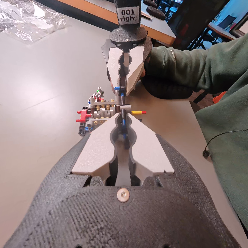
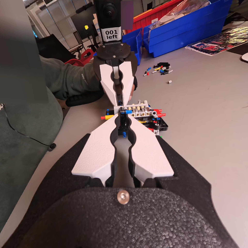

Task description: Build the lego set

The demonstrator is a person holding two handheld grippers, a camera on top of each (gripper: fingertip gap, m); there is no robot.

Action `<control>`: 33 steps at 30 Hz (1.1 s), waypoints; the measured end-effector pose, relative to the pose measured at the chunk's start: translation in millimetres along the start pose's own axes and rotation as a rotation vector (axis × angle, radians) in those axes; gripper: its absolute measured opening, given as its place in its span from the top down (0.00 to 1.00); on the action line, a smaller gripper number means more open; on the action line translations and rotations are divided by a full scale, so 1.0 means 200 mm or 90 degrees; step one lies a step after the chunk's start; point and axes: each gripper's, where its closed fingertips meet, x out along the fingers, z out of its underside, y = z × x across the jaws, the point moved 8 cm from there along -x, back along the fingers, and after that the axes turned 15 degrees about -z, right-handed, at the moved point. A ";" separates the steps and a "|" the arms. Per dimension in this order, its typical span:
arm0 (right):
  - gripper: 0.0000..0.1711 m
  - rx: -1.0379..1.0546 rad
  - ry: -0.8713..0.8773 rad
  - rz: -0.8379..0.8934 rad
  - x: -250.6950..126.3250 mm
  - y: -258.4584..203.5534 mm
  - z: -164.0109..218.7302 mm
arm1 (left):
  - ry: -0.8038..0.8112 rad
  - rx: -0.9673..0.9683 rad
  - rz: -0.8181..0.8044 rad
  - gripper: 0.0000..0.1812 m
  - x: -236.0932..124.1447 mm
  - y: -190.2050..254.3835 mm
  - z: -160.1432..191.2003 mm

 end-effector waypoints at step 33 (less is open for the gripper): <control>0.96 0.007 0.132 0.016 0.04 0.01 -0.06 | 0.146 -0.146 0.031 0.97 -0.07 -0.06 -0.03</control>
